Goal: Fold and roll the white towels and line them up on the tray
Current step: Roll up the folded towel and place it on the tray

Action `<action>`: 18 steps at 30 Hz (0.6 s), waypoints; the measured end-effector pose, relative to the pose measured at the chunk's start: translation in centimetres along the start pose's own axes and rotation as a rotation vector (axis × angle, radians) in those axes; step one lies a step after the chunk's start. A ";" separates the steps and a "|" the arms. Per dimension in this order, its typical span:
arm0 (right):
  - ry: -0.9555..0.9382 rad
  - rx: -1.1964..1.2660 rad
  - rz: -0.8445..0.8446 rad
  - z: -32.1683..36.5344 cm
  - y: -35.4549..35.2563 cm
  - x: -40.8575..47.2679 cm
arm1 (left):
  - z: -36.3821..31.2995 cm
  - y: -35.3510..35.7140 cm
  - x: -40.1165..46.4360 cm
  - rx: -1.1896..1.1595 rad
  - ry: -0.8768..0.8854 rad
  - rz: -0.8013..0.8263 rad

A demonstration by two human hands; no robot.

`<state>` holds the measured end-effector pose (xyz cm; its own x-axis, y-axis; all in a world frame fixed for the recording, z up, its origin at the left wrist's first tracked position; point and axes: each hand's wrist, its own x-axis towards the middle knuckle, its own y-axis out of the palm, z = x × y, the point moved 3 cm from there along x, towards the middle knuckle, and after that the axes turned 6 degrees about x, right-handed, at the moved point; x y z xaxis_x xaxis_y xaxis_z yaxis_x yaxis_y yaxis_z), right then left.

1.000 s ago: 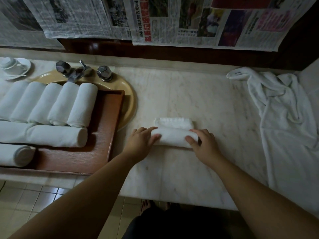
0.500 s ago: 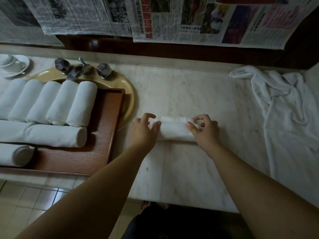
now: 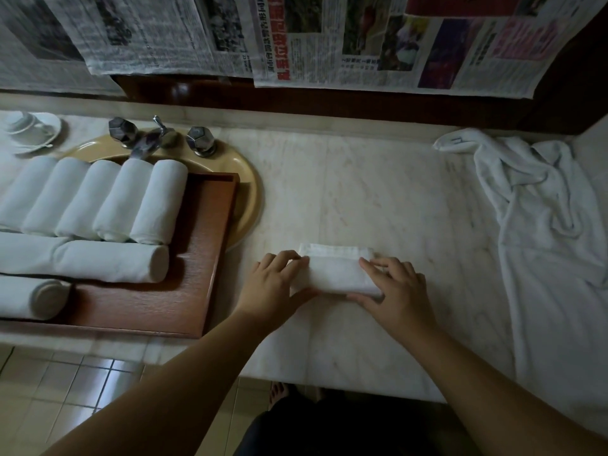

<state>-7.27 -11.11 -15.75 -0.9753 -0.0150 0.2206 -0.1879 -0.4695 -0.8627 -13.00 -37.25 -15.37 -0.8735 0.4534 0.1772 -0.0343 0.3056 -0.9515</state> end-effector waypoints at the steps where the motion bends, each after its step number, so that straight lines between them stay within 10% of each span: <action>1: 0.021 0.035 0.004 -0.1 0.1 -0.4 | 0.1 0.3 -0.4 -0.041 -0.016 0.003; 18: 0.530 0.333 0.280 -2.0 1.6 4.3 | 0.9 0.2 4.0 -0.287 -0.331 0.226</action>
<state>-11.99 -10.18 -17.08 -0.9231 0.2193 -0.3158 0.0424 -0.7584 -0.6504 -16.93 -36.13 -15.07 -0.9526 0.2588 -0.1600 0.2689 0.4700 -0.8407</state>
